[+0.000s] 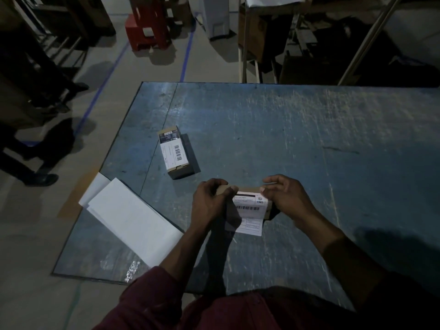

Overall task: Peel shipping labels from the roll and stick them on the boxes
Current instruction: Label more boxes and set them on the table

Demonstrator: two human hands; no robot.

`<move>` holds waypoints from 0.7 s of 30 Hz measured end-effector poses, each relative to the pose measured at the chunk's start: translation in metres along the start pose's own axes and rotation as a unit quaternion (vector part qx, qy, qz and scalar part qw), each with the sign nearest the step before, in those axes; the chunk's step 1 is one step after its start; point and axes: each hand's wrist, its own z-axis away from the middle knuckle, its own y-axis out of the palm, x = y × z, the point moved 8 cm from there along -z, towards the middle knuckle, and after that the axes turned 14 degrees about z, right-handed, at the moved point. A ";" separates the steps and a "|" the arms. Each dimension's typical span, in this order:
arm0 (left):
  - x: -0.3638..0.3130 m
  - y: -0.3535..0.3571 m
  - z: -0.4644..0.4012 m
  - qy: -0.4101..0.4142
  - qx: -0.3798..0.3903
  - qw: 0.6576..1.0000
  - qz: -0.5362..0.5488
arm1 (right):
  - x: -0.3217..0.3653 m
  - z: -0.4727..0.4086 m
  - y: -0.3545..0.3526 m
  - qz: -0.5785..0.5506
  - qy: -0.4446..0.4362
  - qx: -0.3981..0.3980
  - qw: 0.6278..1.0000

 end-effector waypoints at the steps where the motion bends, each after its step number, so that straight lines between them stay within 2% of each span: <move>1: -0.002 0.000 0.000 -0.003 0.000 1.000 0.001 | -0.001 -0.002 -0.001 0.002 0.008 -0.005 1.000; 8: -0.003 0.002 -0.002 -0.016 0.004 1.000 0.001 | 0.012 0.002 0.014 0.062 0.010 0.038 0.997; 16: -0.011 0.003 -0.003 -0.007 0.010 1.000 0.006 | 0.000 -0.012 0.012 0.030 0.027 0.037 0.998; 21: -0.011 0.004 -0.009 -0.027 0.006 1.000 0.002 | 0.010 -0.006 0.014 0.059 -0.014 0.061 0.996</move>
